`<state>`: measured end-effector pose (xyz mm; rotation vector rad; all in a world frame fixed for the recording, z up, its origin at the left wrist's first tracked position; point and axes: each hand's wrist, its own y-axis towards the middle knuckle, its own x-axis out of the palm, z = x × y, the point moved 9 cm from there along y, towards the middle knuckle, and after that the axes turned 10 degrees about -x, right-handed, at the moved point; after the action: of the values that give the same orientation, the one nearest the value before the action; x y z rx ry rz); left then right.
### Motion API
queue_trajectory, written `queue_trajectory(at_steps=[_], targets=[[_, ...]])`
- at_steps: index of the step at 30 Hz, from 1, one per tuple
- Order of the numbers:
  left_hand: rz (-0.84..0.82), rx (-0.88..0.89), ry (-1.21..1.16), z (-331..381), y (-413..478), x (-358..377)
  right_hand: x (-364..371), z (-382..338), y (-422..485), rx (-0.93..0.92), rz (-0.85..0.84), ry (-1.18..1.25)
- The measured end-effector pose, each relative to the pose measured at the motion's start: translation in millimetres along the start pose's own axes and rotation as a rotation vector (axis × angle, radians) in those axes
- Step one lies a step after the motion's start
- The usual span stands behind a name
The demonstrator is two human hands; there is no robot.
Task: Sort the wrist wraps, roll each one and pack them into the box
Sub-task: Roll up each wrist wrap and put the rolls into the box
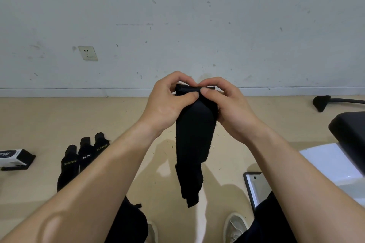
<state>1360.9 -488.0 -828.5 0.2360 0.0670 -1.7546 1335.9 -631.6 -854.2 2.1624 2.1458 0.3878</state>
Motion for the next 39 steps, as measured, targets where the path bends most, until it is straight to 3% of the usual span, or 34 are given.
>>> queue_trajectory(at_steps=[19,21,24,28,39], targets=[[-0.109,-0.224,-0.052,-30.2,6.5,12.4,-19.5,5.2,-1.6,0.024,0.193,0.101],[-0.081,-0.212,-0.092,-30.0,7.1,9.7,-17.5,6.4,-1.1,0.041,0.178,0.141],[-0.059,-0.189,-0.14,-29.9,8.1,4.5,-9.3,7.5,-1.5,0.047,0.062,-0.034],[-0.046,-0.143,-0.145,-26.2,7.7,0.4,-7.2,7.6,0.2,0.019,0.067,-0.152],[-0.13,-0.263,-0.174,-41.0,6.0,15.5,-6.6,8.7,-2.5,0.011,0.104,0.025]])
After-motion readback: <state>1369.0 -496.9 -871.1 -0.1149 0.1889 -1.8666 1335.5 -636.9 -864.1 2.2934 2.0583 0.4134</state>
